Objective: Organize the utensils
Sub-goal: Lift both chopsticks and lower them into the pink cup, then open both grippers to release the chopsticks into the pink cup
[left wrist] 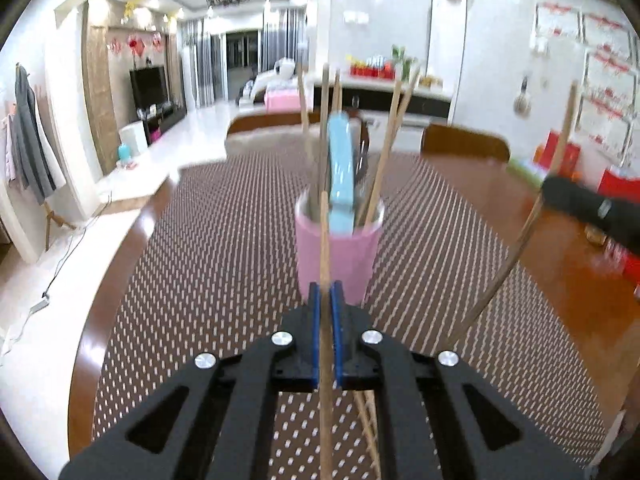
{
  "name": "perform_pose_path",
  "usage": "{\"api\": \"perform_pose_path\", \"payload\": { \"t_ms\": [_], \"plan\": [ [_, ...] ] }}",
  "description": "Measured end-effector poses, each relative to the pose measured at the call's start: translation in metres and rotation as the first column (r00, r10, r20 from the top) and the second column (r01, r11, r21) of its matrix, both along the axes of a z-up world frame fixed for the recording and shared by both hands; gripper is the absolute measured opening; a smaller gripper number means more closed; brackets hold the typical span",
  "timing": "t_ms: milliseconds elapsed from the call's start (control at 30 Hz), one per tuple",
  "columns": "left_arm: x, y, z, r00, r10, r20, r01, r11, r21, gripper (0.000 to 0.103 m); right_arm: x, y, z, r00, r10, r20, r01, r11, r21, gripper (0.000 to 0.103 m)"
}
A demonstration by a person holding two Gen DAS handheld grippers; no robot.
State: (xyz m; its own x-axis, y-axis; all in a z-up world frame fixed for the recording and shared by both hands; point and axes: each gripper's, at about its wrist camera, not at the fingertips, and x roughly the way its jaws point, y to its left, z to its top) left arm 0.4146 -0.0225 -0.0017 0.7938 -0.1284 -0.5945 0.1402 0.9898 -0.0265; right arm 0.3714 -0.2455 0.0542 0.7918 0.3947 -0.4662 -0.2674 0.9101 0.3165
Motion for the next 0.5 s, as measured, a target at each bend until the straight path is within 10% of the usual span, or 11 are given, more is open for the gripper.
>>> {"api": "perform_pose_path", "payload": {
  "t_ms": [500],
  "plan": [
    [0.031,-0.011,0.075,0.942,0.114,0.316,-0.066,0.985,-0.158,0.006,0.033,0.004,0.052,0.989,-0.016,0.148,0.011,0.999,0.030,0.006]
  ]
}}
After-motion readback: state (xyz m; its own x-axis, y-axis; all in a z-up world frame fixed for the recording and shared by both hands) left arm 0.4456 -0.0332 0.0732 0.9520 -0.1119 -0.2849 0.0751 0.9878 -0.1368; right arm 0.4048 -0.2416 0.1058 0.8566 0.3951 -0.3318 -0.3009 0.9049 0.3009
